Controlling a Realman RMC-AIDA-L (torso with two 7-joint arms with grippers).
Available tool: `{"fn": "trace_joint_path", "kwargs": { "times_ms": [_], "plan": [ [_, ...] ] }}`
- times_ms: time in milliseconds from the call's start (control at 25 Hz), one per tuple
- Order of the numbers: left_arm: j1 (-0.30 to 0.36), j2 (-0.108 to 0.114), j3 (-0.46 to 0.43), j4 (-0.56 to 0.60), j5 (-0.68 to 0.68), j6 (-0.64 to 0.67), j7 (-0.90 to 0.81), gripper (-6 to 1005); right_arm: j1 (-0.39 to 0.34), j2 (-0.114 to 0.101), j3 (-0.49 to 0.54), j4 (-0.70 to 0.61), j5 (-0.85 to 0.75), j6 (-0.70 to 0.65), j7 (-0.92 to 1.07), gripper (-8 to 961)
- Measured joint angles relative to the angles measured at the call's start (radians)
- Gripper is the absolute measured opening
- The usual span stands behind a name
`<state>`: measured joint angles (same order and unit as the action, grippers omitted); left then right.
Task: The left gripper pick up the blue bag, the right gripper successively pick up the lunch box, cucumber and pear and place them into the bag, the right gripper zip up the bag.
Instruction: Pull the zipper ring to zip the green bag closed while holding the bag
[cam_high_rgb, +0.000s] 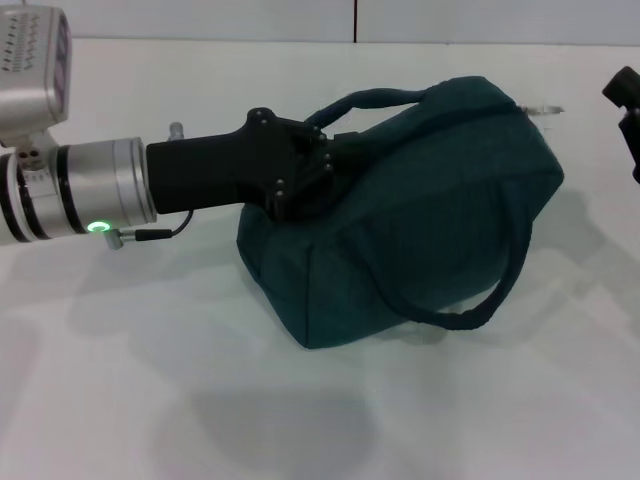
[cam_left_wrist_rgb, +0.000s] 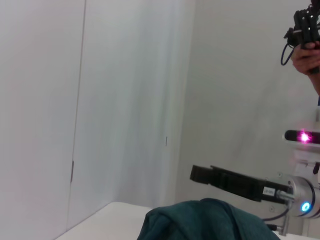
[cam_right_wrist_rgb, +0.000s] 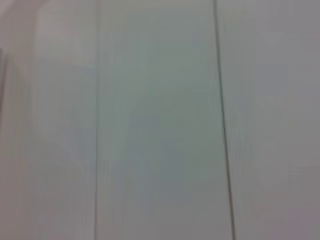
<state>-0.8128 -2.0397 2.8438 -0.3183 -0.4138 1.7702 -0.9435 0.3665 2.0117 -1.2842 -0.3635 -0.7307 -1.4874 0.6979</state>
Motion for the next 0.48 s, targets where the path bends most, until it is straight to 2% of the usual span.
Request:
{"fn": "trace_joint_path", "kwargs": {
  "times_ms": [480],
  "plan": [
    [-0.003, -0.006, 0.0, 0.001, -0.025, 0.0, -0.001, 44, -0.008, -0.008, 0.02, 0.023, -0.047, 0.038, -0.017, 24]
  ]
}}
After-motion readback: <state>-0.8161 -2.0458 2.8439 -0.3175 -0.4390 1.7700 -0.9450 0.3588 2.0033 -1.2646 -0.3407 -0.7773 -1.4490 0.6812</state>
